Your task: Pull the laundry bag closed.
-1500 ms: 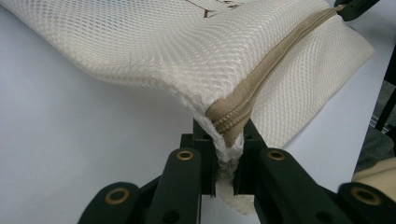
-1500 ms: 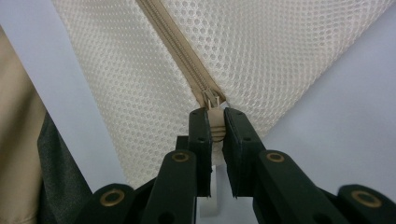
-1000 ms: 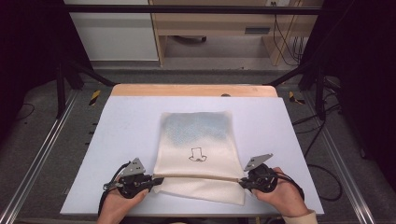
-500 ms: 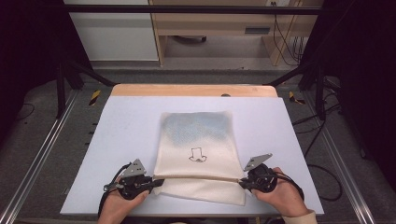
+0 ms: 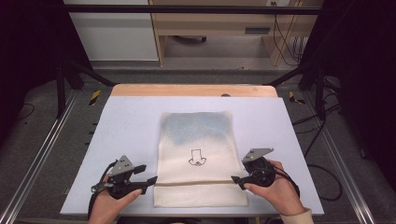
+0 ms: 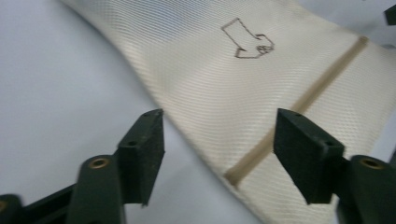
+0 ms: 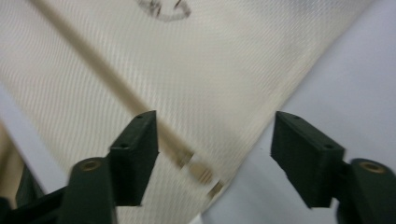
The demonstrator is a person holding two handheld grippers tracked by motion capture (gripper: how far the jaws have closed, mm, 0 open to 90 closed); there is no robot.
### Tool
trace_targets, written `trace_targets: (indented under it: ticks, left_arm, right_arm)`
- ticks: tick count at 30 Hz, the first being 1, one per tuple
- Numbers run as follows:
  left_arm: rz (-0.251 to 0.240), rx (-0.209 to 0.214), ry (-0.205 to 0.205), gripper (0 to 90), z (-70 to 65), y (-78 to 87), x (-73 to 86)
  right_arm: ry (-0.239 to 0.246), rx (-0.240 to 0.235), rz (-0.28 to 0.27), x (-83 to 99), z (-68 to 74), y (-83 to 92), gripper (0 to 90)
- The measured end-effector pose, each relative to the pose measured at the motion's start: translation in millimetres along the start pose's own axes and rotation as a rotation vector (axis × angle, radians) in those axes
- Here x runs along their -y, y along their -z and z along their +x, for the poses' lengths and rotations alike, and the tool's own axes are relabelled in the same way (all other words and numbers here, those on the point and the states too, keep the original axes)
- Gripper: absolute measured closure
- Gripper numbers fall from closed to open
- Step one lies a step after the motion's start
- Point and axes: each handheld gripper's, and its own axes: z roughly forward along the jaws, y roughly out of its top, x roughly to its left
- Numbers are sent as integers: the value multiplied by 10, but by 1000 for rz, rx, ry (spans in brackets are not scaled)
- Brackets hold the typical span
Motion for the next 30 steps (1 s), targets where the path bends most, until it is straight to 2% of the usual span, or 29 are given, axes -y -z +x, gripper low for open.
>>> trace_targets:
  ticks: [1, 2, 3, 4, 5, 7, 8, 9, 11, 13, 14, 15, 19, 25, 27, 28, 29, 30]
  left_arm:
    - [5, -32, -3, 267, 87, 53, -40]
    - [5, -32, -3, 253, 87, 53, -40]
    - [6, -75, -3, 243, 173, 113, -82]
    - [6, -75, -3, 223, 173, 113, -82]
    - [17, -95, -3, 223, 235, 142, -114]
    - [58, -109, -14, 160, 339, 192, -186]
    - [58, -109, -14, 160, 339, 192, -186]
    - [65, -131, -20, 152, 403, 230, -235]
    - [80, -131, -20, 134, 436, 236, -254]
    - [103, -144, -21, 120, 494, 244, -280]
    - [115, -157, -20, 120, 523, 250, -290]
    - [116, -170, -17, 119, 557, 257, -301]
    - [121, -177, -9, 99, 668, 277, -291]
    - [141, -223, -5, 81, 804, 269, -167]
    - [164, -241, -4, 78, 846, 258, -104]
    - [181, -252, -12, 78, 864, 253, -73]
    - [211, -271, -25, 78, 888, 238, -7]
    - [211, -271, -25, 78, 888, 238, -7]
  right_arm:
    - [-11, 48, -41, -86, -25, 26, 190]
    - [-11, 48, -41, -86, -25, 26, 190]
    - [-30, 88, -61, -163, -73, 61, 141]
    - [-30, 88, -61, -163, -73, 61, 141]
    - [-41, 100, -68, -195, -99, 81, 116]
    - [-80, 139, -108, -256, -197, 150, 96]
    - [-80, 139, -108, -256, -197, 150, 96]
    - [-113, 156, -125, -271, -268, 185, 85]
    - [-114, 170, -128, -271, -305, 199, 82]
    - [-133, 181, -128, -250, -396, 226, 77]
    - [-133, 181, -128, -250, -396, 226, 77]
    - [-135, 194, -132, -236, -429, 229, 79]
    - [-180, 239, -111, -137, -541, 238, 80]
    - [-229, 254, -109, 45, -616, 218, 81]
    - [-264, 259, -106, 187, -656, 198, 87]
    - [-264, 259, -106, 187, -656, 198, 87]
    - [-288, 251, -99, 281, -677, 190, 99]
    - [-288, 251, -99, 281, -677, 190, 99]
